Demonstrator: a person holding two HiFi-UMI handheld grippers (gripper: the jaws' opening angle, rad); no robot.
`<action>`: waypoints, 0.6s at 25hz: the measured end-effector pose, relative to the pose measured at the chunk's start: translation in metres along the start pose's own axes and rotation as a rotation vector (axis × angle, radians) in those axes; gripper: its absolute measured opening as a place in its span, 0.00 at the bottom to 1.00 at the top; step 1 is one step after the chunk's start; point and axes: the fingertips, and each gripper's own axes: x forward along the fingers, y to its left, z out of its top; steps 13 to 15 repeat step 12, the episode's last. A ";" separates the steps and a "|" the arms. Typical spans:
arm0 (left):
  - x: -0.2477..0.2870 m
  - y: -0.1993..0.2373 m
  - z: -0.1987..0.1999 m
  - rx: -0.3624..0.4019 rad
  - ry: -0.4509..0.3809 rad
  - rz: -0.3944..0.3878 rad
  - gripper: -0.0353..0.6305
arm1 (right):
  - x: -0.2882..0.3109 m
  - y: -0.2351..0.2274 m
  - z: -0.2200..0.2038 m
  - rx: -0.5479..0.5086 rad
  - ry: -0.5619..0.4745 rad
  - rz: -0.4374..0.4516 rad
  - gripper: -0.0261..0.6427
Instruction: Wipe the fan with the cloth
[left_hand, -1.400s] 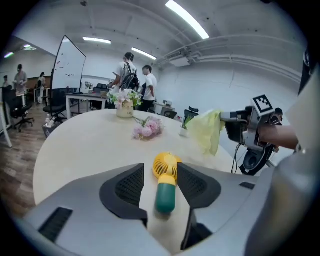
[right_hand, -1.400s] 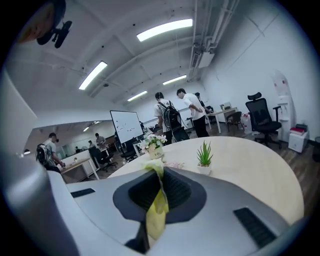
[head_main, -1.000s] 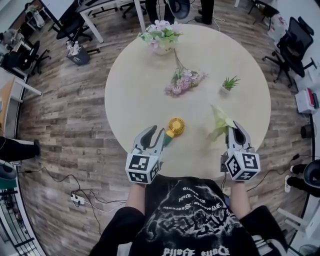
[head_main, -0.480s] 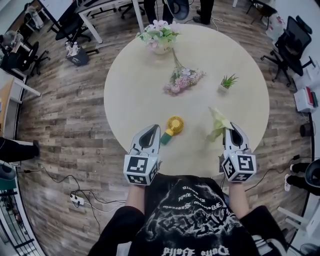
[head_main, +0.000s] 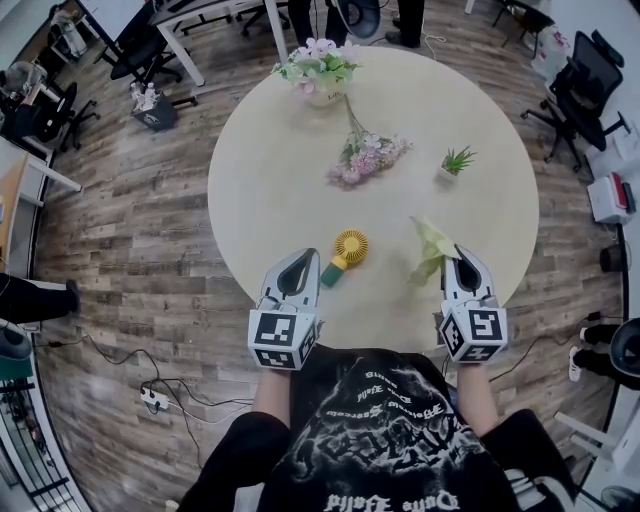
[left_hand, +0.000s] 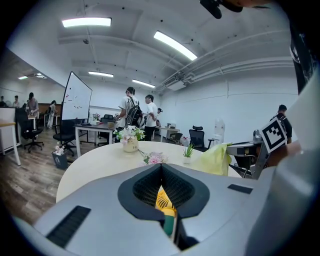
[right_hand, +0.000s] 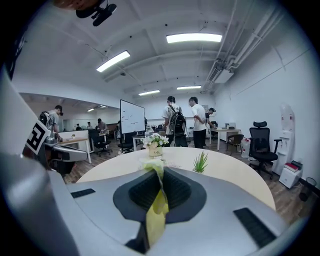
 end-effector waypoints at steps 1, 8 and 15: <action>0.000 0.000 -0.001 0.000 0.002 0.001 0.08 | 0.000 0.000 0.000 -0.001 0.001 0.001 0.07; 0.002 0.000 -0.001 0.006 0.005 -0.002 0.08 | 0.003 0.001 -0.002 -0.015 0.016 0.001 0.07; 0.002 0.000 -0.001 0.009 0.005 -0.004 0.08 | 0.004 0.002 -0.004 -0.029 0.024 0.003 0.07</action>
